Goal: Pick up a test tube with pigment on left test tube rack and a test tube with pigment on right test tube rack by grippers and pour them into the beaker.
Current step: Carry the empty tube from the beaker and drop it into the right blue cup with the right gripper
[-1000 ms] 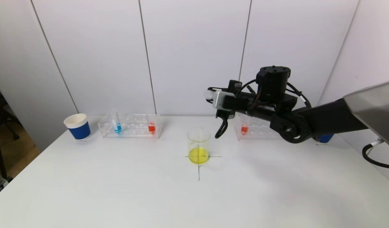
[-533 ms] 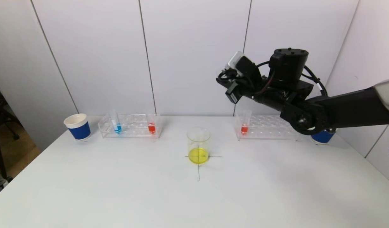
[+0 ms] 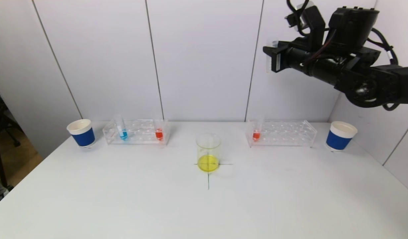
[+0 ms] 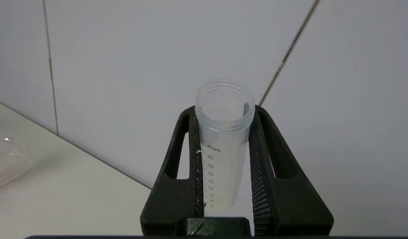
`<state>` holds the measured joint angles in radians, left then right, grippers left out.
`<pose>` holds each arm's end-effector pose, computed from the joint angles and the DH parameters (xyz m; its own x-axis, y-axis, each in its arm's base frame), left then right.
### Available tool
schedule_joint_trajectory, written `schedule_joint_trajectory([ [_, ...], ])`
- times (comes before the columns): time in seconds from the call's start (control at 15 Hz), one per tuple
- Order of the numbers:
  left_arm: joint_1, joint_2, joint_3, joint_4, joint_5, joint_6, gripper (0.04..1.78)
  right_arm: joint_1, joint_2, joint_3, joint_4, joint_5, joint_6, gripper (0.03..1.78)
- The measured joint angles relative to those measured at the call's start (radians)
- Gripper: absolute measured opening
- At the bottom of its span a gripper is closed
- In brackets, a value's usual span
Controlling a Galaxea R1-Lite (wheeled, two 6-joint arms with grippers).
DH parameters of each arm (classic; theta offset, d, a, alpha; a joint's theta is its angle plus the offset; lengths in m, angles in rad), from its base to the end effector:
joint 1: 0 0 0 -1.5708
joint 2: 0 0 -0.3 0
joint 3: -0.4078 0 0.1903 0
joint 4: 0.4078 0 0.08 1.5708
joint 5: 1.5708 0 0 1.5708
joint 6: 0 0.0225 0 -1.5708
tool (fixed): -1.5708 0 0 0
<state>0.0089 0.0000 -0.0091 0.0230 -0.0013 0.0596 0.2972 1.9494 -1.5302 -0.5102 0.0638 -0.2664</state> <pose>-0.0235 -0.0002 0.0756 0.9999 0.0076 -0.0139 -0.0068 0.9982 0.0595 0.3851 0.1194 0.2859 0.9316 0.3520 0.0907 -0.3176 0.9096 -0.2678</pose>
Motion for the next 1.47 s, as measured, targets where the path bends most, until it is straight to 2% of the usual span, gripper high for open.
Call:
schedule_joint_trajectory([
  [0.33, 0.000, 0.000, 0.000, 0.000, 0.000, 0.000, 1.76, -0.173, -0.063, -0.031, 0.120, 0.000, 0.177, 0.46],
  [0.67, 0.000, 0.000, 0.000, 0.000, 0.000, 0.000, 1.76, -0.355, -0.093, -0.030, 0.151, 0.018, 0.276, 0.46],
  [0.93, 0.000, 0.000, 0.000, 0.000, 0.000, 0.000, 1.76, -0.485, -0.080, -0.023, 0.157, 0.051, 0.294, 0.46],
  [1.13, 0.000, 0.000, 0.000, 0.000, 0.000, 0.000, 1.76, -0.547, -0.051, -0.003, 0.142, 0.055, 0.292, 0.46],
  [1.47, 0.000, 0.000, 0.000, 0.000, 0.000, 0.000, 1.76, -0.580, -0.009, 0.066, 0.116, 0.055, 0.292, 0.46],
])
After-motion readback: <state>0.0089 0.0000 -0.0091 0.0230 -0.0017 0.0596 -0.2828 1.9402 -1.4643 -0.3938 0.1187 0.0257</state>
